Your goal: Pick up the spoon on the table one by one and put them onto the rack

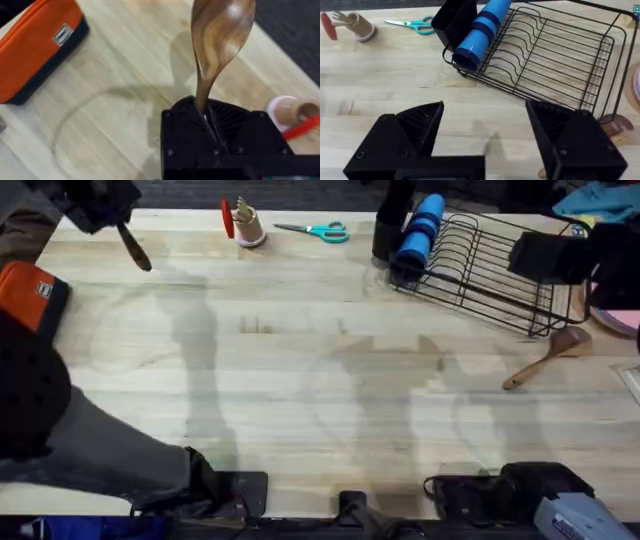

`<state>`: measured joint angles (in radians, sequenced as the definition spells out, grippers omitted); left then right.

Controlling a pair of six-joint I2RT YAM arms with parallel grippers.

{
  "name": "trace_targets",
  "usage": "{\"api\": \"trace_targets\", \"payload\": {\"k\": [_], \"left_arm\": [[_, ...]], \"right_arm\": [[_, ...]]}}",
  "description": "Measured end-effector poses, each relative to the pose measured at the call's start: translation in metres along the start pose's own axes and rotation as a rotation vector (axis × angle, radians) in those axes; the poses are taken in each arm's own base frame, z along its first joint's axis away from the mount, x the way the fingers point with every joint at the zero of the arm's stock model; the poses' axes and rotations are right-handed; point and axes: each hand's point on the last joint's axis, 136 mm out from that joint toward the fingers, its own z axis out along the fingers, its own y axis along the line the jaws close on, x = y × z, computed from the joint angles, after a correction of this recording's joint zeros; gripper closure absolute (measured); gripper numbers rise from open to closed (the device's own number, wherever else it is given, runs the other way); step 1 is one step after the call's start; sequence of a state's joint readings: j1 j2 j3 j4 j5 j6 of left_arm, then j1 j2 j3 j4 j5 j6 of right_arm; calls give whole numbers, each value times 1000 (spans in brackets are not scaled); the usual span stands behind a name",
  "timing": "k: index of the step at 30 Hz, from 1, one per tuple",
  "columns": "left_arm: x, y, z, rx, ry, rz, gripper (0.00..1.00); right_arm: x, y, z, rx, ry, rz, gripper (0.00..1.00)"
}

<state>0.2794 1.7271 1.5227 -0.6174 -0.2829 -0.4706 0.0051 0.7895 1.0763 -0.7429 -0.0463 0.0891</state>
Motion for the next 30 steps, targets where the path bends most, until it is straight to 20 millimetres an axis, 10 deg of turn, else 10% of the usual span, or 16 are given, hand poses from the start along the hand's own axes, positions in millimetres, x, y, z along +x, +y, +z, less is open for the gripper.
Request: {"api": "trace_targets", "payload": {"k": [20,30], "left_arm": [[34,-212,-159,569,-234,163,955],[58,-268,-221,777,-295,172,955]], "right_arm": [[0,0,0,0,0,0,8],[0,0,0,0,0,0,8]]}}
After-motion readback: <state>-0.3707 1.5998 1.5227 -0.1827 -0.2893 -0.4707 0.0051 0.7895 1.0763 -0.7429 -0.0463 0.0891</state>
